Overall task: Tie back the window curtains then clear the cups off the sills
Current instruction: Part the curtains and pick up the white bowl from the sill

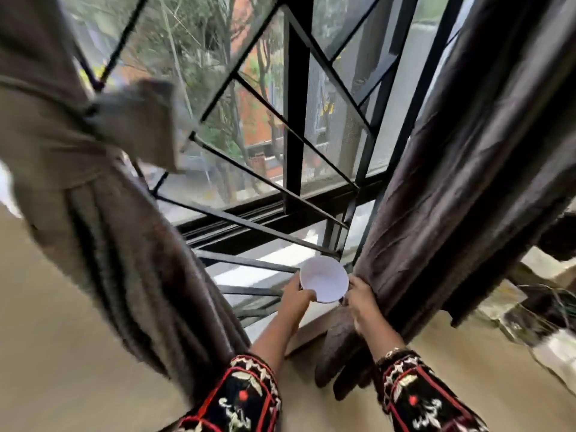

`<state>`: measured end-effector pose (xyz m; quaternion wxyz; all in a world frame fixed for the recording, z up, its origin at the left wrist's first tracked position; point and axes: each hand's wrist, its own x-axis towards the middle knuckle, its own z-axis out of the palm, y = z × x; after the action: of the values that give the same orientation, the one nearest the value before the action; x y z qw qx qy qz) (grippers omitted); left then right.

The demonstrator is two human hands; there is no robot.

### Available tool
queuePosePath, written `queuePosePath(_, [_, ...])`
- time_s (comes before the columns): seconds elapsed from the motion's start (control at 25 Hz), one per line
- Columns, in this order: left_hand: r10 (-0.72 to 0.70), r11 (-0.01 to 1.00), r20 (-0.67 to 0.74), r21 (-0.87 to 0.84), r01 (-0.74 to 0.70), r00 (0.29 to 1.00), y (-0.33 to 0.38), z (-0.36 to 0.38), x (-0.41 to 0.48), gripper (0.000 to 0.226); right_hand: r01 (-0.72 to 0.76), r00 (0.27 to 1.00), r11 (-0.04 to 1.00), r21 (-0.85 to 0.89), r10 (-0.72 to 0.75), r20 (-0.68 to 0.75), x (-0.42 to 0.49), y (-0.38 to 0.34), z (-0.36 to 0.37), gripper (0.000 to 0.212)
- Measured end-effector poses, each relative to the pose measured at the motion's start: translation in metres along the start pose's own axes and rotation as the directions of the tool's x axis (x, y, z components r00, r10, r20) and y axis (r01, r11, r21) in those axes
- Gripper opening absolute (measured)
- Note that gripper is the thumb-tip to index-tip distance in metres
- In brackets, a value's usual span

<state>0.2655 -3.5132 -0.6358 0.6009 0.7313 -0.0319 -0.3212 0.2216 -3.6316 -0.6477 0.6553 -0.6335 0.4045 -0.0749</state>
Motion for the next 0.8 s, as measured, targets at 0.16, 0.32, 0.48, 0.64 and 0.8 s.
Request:
queuePosePath(0.16, [0.068,0.995,0.061,0.065,-0.072,0.996,-0.013,-0.004,-0.054,0.073,0.018,0.993,1.000,-0.022,-0.020,-0.114,-0.067,0.016,-0.006,0.046])
queuePosePath(0.32, [0.093,0.973,0.189,0.191,-0.129,0.978,-0.040,-0.016,-0.101,0.065,0.030,0.979,0.996,-0.085,-0.047,-0.198,-0.137,0.047,-0.011,0.044])
queuePosePath(0.48, [0.026,0.970,0.225,0.231,-0.079,0.974,-0.064,-0.028,-0.157,0.063,-0.019,0.969,0.999,-0.035,0.009,-0.248,-0.203,0.079,-0.011,0.045])
queuePosePath(0.64, [0.017,0.979,0.249,0.191,-0.067,0.968,-0.083,-0.040,-0.203,0.055,0.002,0.966,1.000,0.014,0.002,-0.259,-0.263,0.086,-0.010,0.041])
queuePosePath(0.8, [0.003,0.985,0.216,0.166,-0.040,0.976,-0.105,-0.062,-0.242,0.064,0.015,0.979,1.000,-0.013,-0.018,-0.202,-0.303,0.105,0.000,0.042])
